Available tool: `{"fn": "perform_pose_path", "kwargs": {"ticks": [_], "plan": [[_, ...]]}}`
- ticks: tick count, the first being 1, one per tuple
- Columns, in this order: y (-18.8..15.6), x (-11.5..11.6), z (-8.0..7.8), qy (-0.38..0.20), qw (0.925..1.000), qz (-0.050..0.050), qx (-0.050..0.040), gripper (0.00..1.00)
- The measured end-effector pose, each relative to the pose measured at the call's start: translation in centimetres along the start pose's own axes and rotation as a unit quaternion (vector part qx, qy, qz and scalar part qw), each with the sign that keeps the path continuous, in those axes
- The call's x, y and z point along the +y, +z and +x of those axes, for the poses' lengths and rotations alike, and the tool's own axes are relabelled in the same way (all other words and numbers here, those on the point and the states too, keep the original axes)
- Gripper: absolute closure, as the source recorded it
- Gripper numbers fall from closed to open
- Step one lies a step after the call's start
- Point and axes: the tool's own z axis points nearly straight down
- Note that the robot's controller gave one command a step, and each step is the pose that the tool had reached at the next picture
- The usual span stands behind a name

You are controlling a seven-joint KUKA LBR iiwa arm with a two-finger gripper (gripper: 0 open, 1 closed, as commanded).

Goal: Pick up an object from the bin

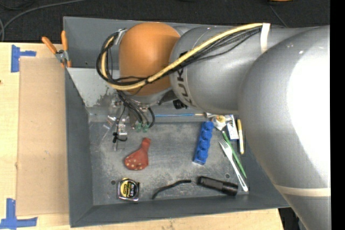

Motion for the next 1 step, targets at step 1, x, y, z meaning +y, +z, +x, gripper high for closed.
{"fn": "perform_pose_path", "kwargs": {"ticks": [1], "plan": [[5.39, -3.26, 3.21, -0.122, 0.9925, -0.001, -0.0013, 0.0]]}}
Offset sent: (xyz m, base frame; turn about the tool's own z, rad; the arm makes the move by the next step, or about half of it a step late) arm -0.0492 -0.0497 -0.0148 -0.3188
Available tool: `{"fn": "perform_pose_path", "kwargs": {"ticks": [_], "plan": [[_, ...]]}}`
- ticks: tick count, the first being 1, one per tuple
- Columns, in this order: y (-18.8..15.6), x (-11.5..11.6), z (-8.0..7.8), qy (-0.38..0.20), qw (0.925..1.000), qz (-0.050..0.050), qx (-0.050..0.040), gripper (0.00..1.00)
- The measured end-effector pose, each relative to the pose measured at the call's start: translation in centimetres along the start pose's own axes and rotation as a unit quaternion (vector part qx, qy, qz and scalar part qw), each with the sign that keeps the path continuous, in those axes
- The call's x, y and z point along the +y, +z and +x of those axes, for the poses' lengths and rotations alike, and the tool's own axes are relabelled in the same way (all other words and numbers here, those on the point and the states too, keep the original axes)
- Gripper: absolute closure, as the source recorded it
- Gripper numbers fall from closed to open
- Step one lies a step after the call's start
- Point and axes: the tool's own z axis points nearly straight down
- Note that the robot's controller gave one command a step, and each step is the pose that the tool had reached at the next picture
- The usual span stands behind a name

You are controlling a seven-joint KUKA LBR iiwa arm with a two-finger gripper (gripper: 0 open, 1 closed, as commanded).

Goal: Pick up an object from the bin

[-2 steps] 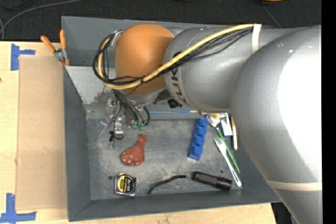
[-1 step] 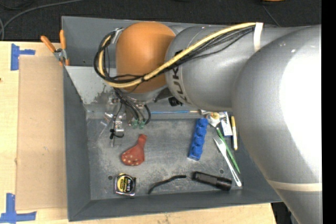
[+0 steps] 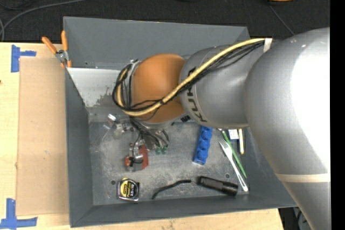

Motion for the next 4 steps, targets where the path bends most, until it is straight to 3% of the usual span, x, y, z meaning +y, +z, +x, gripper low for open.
{"fn": "perform_pose_path", "kwargs": {"ticks": [1, 2, 3, 4], "plan": [[-0.7, -0.9, 1.6, -0.036, 0.9993, 0.0, 0.0025, 0.0], [-0.4, -4.8, 2.7, -0.159, 0.9872, 0.0, 0.0072, 0.0], [2.8, -4.8, 2.5, -0.105, 0.9945, -0.001, 0.0034, 0.0], [2.5, -2.4, 1.2, -0.254, 0.9671, -0.001, 0.0024, 1.0]]}}
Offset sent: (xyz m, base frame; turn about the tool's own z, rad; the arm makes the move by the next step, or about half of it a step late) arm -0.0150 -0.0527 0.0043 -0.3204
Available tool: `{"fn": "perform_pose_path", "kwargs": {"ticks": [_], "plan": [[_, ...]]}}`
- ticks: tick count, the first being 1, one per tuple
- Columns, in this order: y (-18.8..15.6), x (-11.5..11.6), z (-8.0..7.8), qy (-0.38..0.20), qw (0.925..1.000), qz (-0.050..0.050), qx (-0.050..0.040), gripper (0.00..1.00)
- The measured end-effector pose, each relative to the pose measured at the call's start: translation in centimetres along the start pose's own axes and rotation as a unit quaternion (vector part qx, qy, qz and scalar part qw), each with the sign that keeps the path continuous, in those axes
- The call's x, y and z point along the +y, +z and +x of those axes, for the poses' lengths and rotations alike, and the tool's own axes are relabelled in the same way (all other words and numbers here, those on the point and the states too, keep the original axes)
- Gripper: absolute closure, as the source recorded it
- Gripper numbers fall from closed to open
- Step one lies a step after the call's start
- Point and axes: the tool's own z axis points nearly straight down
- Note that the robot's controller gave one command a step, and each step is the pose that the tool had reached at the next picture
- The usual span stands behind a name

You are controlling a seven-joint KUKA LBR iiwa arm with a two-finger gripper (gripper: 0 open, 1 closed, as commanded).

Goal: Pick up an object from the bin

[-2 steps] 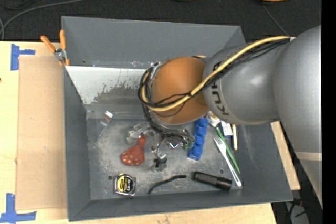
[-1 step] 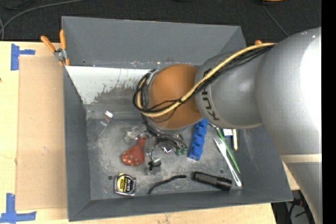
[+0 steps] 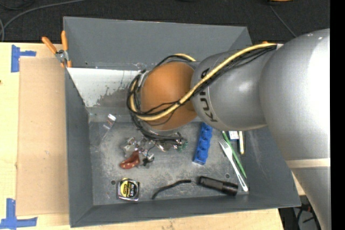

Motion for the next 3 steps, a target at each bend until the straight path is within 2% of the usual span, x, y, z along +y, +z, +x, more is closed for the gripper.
{"fn": "perform_pose_path", "kwargs": {"ticks": [2, 3], "plan": [[0.0, 0.0, 0.0, 0.002, 1.0, 0.0, -0.0001, 1.0], [-4.9, 0.2, 0.1, 0.003, 1.0, -0.002, 0.0026, 1.0]]}}
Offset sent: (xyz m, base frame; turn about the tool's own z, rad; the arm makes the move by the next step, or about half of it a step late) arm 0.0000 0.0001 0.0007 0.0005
